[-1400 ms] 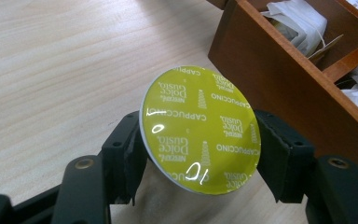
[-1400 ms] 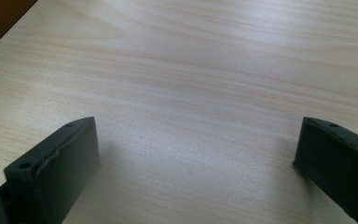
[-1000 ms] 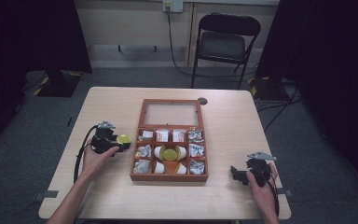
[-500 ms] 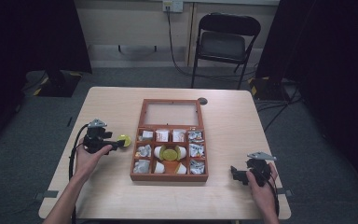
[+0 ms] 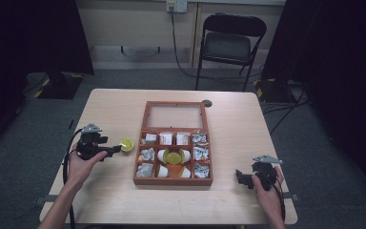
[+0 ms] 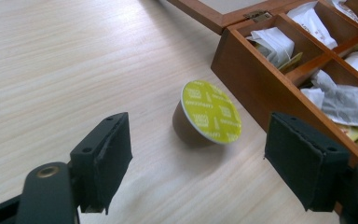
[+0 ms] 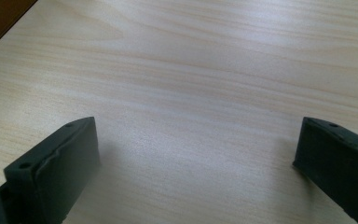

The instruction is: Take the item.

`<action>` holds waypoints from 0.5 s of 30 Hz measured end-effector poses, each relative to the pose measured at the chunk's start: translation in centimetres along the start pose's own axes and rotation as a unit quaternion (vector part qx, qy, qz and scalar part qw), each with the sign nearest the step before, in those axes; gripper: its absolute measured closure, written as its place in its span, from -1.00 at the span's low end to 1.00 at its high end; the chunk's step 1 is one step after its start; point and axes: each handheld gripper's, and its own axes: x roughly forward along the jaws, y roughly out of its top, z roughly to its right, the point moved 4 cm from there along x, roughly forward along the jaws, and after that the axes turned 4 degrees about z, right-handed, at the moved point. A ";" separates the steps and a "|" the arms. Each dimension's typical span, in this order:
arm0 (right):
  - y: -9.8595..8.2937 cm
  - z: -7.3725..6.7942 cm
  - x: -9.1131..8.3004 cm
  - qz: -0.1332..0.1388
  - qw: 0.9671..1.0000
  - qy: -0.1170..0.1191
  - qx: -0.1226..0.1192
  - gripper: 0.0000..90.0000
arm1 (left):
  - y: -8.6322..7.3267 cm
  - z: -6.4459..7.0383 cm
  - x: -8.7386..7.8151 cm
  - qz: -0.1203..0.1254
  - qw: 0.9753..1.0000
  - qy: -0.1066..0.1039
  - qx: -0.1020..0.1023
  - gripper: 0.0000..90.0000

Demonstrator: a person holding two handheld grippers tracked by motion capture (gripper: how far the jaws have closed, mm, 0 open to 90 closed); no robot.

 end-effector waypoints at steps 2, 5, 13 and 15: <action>0.0 0.0 0.0 0.000 1.000 0.000 0.000 -1.00 | -0.2 -0.1 -0.4 0.001 1.000 0.000 -0.003 -0.50; 0.0 0.0 0.0 0.000 1.000 0.000 0.000 -1.00 | -0.5 -0.3 -1.1 0.003 1.000 0.001 -0.011 -0.50; 0.0 0.0 0.0 0.000 1.000 -0.001 0.001 -1.00 | -2.5 -1.4 -2.0 -0.014 0.999 0.026 -0.028 -0.46; 0.0 0.0 0.0 0.000 1.000 -0.001 0.001 -1.00 | -3.1 -1.7 -2.2 -0.022 0.999 0.032 -0.030 -0.47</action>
